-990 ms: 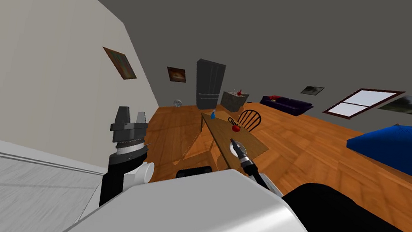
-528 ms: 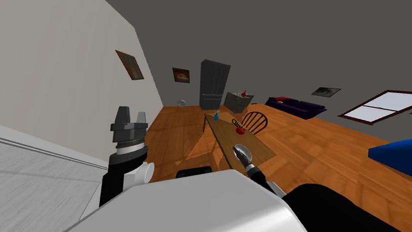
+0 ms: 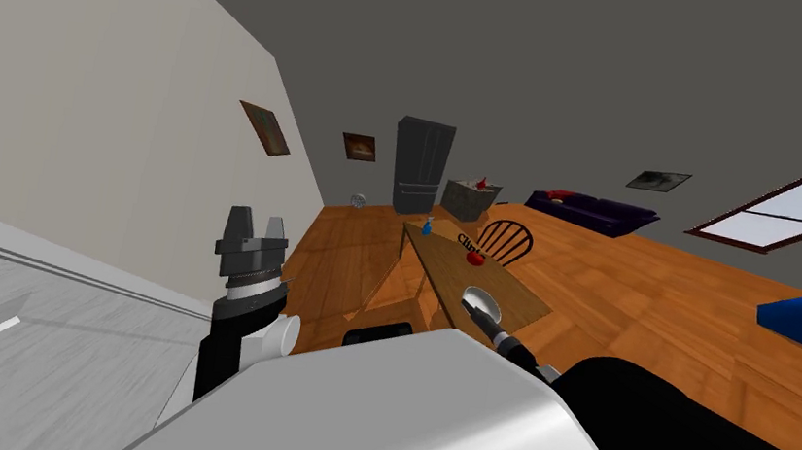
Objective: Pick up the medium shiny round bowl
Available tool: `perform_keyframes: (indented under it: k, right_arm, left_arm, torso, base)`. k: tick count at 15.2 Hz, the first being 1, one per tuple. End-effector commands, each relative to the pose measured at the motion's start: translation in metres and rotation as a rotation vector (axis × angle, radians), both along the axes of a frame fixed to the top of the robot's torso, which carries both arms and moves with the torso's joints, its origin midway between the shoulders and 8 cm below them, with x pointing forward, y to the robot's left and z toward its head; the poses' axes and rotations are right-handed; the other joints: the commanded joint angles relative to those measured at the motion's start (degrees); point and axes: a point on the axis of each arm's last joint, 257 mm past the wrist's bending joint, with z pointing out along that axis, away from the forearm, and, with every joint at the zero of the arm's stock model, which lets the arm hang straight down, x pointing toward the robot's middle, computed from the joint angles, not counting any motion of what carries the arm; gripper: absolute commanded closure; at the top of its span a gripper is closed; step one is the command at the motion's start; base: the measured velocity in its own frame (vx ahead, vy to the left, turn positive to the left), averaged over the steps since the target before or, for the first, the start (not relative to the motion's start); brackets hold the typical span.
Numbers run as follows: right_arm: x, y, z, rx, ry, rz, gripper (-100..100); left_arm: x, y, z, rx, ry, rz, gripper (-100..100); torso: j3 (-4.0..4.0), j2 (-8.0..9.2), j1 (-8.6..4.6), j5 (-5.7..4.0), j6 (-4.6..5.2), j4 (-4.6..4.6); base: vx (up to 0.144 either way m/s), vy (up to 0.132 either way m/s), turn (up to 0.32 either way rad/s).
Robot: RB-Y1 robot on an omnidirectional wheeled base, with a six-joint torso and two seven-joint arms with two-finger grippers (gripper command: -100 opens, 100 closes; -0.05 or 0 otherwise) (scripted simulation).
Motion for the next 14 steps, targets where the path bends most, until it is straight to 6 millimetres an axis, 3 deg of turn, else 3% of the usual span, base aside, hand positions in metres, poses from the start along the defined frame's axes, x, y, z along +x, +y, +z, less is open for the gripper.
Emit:
perform_keyframes:
  k: [1,2,3,4,5,6,9,10,11,12,13,14]
  right_arm:
    - [-0.023,-0.018,-0.018,-0.057,0.08,0.015,-100]
    - [-0.027,-0.022,-0.021,-0.061,0.092,0.007,-100]
    - [-0.05,-0.039,-0.034,-0.109,0.163,0.017,-100]
    - [-0.051,-0.04,-0.035,-0.11,0.166,0.015,-100]
    - [-0.076,-0.057,-0.046,-0.157,0.237,0.025,-100]
    - [-0.076,-0.057,-0.046,-0.157,0.237,0.025,-100]
    - [-0.119,-0.085,-0.061,-0.239,0.359,0.055,-100]
    - [-0.123,-0.089,-0.063,-0.243,0.37,0.048,-100]
    - [-0.145,-0.101,-0.069,-0.278,0.429,0.063,-100]
    - [-0.147,-0.103,-0.069,-0.28,0.432,0.061,-100]
    - [-0.167,-0.111,-0.074,-0.31,0.485,0.08,-100]
    - [-0.171,-0.114,-0.075,-0.313,0.493,0.074,-100]
  left_arm:
    - [0.0,0.0,0.0,0.0,0.0,0.0,0]
    - [0.0,0.0,0.0,0.0,0.0,0.0,0]
    - [0.0,0.0,0.0,0.0,0.0,0.0,0]
    - [0.0,0.0,0.0,0.0,0.0,0.0,0]
    - [0.0,0.0,0.0,0.0,0.0,0.0,0]
    - [0.0,0.0,0.0,0.0,0.0,0.0,0]
    - [0.0,0.0,0.0,0.0,0.0,0.0,0]
    - [0.0,0.0,0.0,0.0,0.0,0.0,0]
    - [0.0,0.0,0.0,0.0,0.0,0.0,0]
    - [0.0,0.0,0.0,0.0,0.0,0.0,0]
    - [0.0,0.0,0.0,0.0,0.0,0.0,0]
    - [0.0,0.0,0.0,0.0,0.0,0.0,0]
  torso:
    - [0.0,0.0,0.0,0.0,0.0,0.0]
    - [-0.02,-0.04,0.02,0.01,-0.02,-0.01]
    - [-0.04,-0.07,0.03,0.0,-0.02,-0.01]
    - [-0.05,-0.1,0.03,0.01,-0.03,-0.02]
    - [-0.07,-0.12,0.04,0.01,-0.02,-0.03]
    - [-0.09,-0.15,0.05,0.03,-0.01,-0.04]
    - [-0.12,-0.22,0.06,0.02,-0.04,-0.05]
    - [-0.13,-0.22,0.06,0.02,-0.04,-0.05]
    - [-0.13,-0.22,0.06,0.02,-0.02,-0.05]
    - [-0.13,-0.23,0.06,0.01,-0.03,-0.05]
    - [-0.12,-0.21,0.04,0.02,-0.02,-0.05]
    - [-0.13,-0.23,0.05,0.01,-0.05,-0.05]
  base:
    - [0.063,0.047,0.108]
    - [0.07,0.047,0.129]
    - [0.075,0.05,0.206]
    - [0.08,0.046,0.158]
    - [0.092,0.048,0.138]
    - [0.095,0.049,0.116]
    - [0.097,0.05,0.179]
    - [0.098,0.044,0.149]
    - [0.103,0.04,0.183]
    - [0.096,0.031,0.141]
    - [0.1,0.038,0.18]
    - [0.106,0.041,0.149]
